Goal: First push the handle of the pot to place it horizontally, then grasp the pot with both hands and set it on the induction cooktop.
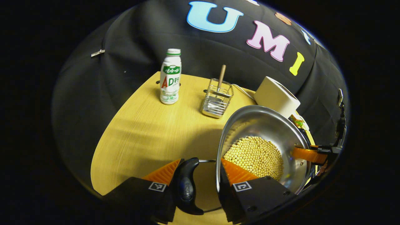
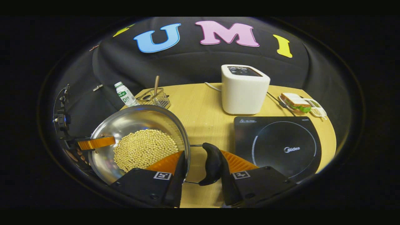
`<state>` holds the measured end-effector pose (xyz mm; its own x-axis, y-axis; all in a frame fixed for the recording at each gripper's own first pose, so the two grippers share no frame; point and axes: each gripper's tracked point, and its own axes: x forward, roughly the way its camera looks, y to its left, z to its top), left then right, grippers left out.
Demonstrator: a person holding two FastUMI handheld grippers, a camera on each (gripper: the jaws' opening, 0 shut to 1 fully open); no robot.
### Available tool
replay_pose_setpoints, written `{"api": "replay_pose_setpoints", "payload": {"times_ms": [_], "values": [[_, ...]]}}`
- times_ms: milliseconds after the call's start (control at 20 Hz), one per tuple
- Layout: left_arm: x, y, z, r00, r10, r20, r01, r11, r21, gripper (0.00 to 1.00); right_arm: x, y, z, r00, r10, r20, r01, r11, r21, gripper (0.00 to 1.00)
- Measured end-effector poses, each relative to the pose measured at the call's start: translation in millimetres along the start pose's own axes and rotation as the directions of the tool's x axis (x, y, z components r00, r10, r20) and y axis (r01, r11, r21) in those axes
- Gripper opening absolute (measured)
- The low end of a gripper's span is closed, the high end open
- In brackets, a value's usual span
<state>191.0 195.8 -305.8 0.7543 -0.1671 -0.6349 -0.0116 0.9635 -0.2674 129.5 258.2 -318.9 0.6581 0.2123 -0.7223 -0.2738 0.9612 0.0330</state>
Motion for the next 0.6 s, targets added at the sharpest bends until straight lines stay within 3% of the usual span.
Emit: {"api": "replay_pose_setpoints", "payload": {"times_ms": [600], "values": [[-7.1,-152.1,17.1,0.999,-0.036,0.011,0.035,0.999,0.034,0.62,-62.9,-138.6,39.3,0.999,-0.027,0.03,0.026,0.999,0.033,0.55]]}}
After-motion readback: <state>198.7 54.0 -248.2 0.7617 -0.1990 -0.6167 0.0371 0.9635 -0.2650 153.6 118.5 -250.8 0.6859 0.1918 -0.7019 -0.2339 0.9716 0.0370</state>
